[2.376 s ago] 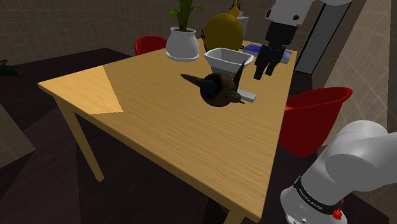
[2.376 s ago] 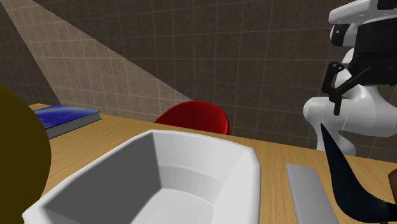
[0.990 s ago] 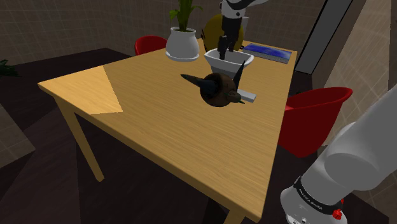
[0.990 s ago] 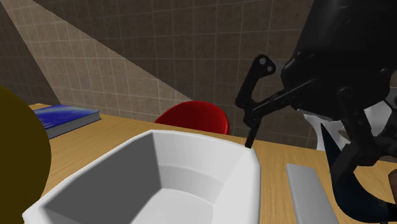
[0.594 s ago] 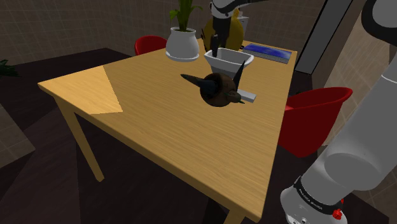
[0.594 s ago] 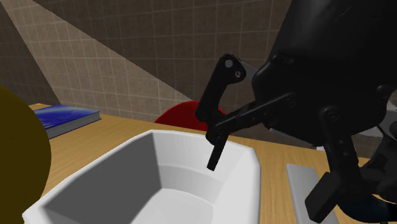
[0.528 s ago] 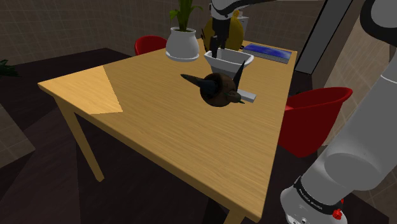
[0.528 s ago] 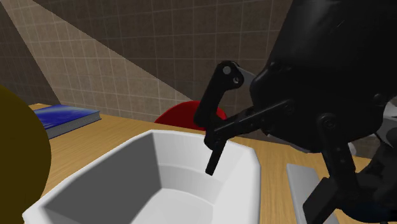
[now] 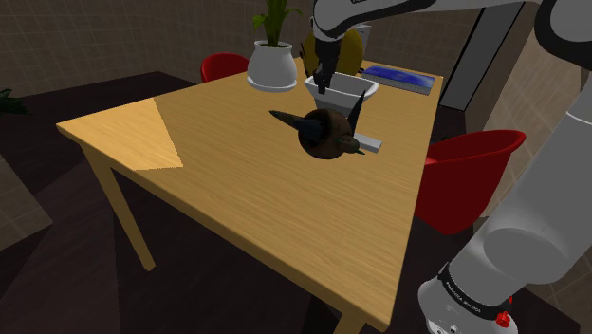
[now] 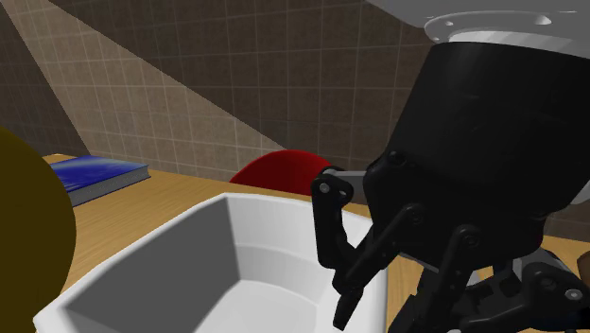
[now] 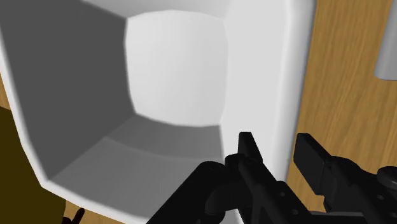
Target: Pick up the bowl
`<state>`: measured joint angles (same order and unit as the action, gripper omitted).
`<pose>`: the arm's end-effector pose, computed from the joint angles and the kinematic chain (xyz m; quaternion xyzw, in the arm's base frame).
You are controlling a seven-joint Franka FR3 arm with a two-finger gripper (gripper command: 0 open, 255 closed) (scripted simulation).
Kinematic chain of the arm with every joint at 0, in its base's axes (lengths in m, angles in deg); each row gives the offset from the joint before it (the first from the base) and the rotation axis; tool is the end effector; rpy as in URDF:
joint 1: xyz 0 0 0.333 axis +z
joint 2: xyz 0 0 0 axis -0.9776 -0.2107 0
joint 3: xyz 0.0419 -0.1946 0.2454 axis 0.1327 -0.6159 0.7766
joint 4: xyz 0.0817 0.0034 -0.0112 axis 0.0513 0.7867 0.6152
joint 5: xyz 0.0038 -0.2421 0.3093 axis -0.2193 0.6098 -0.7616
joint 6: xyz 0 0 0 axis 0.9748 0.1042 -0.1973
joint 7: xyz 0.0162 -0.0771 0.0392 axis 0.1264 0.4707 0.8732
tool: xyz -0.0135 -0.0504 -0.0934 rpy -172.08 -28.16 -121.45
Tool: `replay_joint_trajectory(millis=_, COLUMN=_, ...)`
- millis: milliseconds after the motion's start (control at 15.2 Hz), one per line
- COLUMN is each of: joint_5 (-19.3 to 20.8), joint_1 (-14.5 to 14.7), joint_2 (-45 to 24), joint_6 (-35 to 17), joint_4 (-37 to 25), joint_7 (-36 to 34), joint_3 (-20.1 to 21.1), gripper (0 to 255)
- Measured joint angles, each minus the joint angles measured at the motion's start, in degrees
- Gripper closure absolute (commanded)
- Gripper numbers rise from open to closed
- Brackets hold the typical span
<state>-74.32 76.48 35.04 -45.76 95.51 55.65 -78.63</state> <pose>0.5970 -0.0426 0.5330 0.9756 0.1689 0.0402 0.1341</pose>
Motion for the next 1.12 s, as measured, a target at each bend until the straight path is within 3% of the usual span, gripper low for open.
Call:
replay_joint_trajectory(millis=528, joint_5=0.02, joint_1=0.02, joint_2=0.07, joint_6=-0.12, joint_4=0.11, joint_7=-0.05, joint_3=0.03, gripper=255)
replay_joint_trajectory(millis=1122, joint_5=-0.49, joint_1=0.10, joint_2=0.00, joint_6=5.78, joint_4=-5.87, joint_7=1.41, joint_3=0.08, gripper=255)
